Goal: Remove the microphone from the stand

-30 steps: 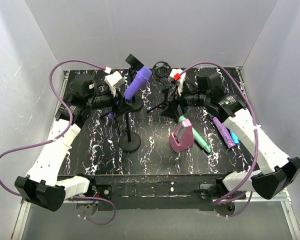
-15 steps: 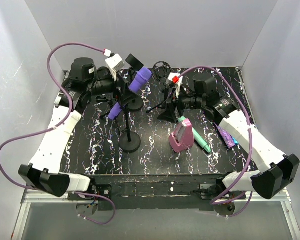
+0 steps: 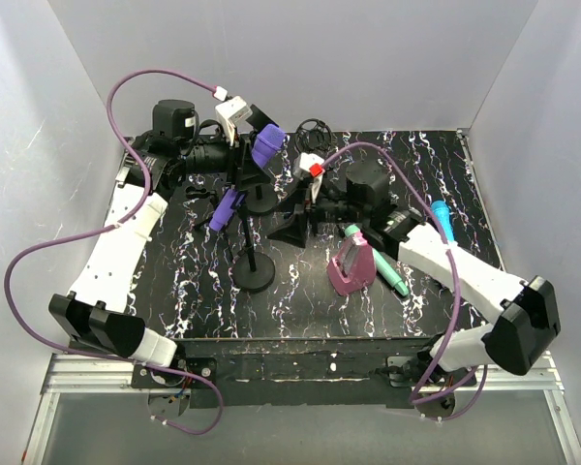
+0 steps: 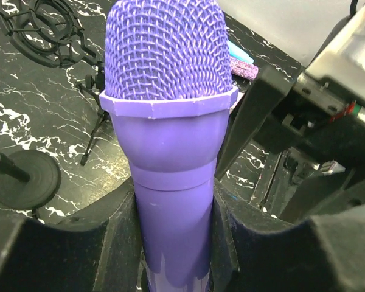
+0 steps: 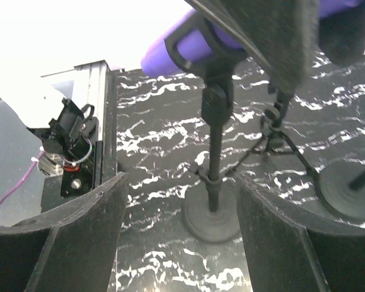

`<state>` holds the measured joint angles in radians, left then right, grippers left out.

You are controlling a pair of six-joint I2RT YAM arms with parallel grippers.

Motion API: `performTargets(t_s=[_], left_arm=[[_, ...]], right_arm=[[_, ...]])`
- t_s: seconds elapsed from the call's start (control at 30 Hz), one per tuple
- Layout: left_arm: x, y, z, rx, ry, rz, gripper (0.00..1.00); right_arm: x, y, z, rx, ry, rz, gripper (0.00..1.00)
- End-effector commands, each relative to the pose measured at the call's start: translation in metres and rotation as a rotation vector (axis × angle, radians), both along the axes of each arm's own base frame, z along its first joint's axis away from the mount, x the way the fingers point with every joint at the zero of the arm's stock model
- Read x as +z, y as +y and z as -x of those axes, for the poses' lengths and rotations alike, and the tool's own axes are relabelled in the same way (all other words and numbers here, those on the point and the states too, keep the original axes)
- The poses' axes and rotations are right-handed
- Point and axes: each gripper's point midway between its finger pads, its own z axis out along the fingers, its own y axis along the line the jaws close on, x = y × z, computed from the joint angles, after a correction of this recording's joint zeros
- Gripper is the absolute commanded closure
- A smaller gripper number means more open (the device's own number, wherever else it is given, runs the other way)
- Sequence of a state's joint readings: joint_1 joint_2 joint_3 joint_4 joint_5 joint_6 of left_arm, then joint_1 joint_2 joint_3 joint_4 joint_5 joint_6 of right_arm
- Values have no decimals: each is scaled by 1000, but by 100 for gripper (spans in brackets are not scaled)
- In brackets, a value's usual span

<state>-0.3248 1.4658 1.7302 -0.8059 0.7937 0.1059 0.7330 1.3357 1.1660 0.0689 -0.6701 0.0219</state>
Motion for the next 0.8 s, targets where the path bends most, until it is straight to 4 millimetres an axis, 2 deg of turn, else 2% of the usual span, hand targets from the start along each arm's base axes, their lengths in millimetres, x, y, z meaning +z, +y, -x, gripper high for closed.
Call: performTargets(t_s=[0.0,0.1,0.37,0.6,0.7,0.77], left_arm=[[22,-1,19,-17,22,49,85],[23,0,22,1,39,59,100],[24,4,19,41,40,45,100],[25,4,17,61,76,56,100],[25,2,18,54,85,58,100],[26,2,18,54,80,58,100]], right_arm=[[28,29,-3,-11,-77,-154,22],[27,43,-3,-25,-81,-178,22],[6,71,-5,-71,-51,-195,25],[-8,82,-28,-229,22,-191,27],[-15,83,-35,-274,62,-180,36],[-19,83,-36,-281,71,-170,47]])
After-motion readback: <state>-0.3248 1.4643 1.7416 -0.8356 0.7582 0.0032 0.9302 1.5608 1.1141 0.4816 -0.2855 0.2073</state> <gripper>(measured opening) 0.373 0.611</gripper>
